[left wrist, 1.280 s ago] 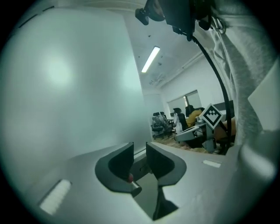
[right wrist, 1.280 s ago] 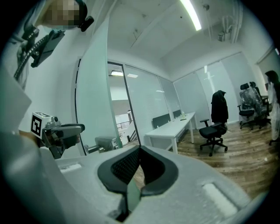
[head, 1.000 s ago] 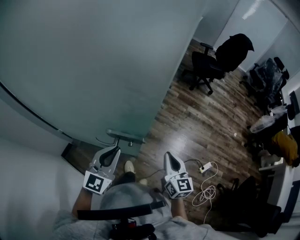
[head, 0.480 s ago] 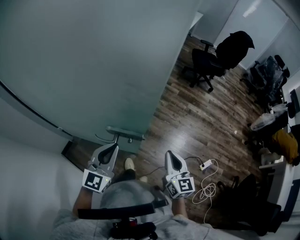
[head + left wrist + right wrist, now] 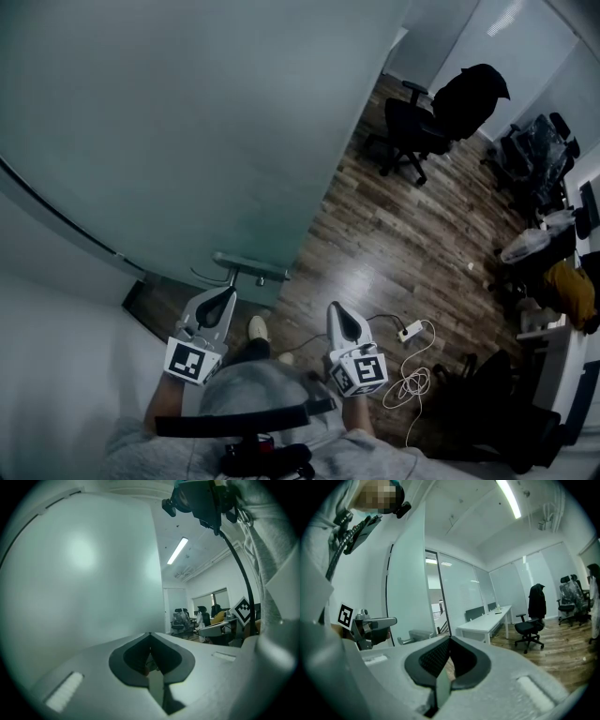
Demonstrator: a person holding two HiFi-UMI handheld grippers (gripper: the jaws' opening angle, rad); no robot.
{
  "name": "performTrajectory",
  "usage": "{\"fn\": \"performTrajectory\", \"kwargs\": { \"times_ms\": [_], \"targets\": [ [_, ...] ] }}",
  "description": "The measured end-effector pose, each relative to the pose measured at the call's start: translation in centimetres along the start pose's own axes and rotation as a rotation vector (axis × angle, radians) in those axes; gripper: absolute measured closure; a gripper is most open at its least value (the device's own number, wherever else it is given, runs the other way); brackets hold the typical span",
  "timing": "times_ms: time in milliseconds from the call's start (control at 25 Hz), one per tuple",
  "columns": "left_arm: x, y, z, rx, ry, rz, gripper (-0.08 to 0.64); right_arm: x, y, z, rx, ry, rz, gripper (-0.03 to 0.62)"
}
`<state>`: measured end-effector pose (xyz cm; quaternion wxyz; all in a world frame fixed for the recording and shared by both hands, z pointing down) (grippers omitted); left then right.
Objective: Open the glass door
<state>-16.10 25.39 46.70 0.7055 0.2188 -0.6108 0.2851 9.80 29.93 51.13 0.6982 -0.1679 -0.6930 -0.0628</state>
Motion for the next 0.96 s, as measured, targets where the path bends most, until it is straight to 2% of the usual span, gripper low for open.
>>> {"fn": "performTrajectory", "kwargs": {
  "times_ms": [720,960],
  "targets": [
    [0.48,-0.05,-0.10,0.009,-0.003,-0.005,0.555,0.56,-0.28,0.24,-0.013,0.002,0.012,0.591],
    [0.48,-0.18,-0.35,0.024,-0.037,-0.002,0.555,0.32,-0.29,0.24,-0.017,0.002,0.009,0.591]
  ]
}}
Point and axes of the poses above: the fingertips, and each gripper's own axes: y backward along the fingers, z to its left, x out of its underside, the point moved 6 cm from there along y, backward along the fingers, and after that the axes turned 10 degrees about y, right-handed, at the moved point
